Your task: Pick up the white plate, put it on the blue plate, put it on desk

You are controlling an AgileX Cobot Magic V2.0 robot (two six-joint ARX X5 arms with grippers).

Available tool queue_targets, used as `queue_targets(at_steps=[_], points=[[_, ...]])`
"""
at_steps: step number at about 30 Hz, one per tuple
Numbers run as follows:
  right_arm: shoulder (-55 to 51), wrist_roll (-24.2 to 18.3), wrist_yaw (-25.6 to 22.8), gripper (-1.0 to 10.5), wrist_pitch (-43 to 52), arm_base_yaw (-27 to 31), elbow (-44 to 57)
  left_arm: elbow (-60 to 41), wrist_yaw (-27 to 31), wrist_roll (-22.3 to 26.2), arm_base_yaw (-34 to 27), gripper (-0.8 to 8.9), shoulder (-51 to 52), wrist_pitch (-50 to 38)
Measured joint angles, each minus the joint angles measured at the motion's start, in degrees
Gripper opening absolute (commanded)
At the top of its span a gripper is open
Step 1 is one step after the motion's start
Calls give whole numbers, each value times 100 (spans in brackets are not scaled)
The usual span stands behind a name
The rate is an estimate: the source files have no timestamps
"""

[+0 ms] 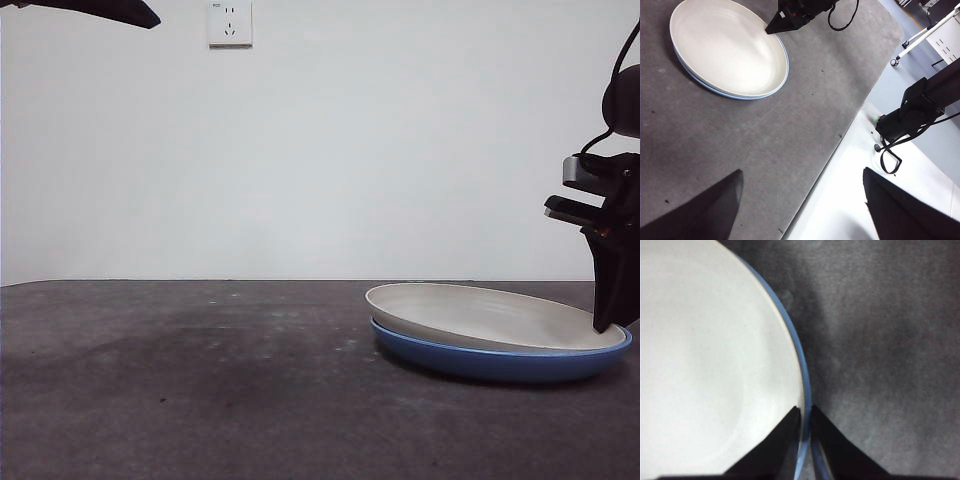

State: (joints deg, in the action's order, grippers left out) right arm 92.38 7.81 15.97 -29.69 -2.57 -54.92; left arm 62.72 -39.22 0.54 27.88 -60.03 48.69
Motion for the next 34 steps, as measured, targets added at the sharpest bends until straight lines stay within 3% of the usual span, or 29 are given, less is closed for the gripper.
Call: queue_targets(at_steps=[15, 26, 34], points=[[-1115, 267, 581, 13, 0, -105, -28, 0, 0, 0, 0, 373, 0, -11], [-1084, 824, 498, 13, 741, -1008, -48, 0, 0, 0, 0, 373, 0, -13], [-437, 1335, 186, 13, 1453, -1665, -68, 0, 0, 0, 0, 373, 0, -13]])
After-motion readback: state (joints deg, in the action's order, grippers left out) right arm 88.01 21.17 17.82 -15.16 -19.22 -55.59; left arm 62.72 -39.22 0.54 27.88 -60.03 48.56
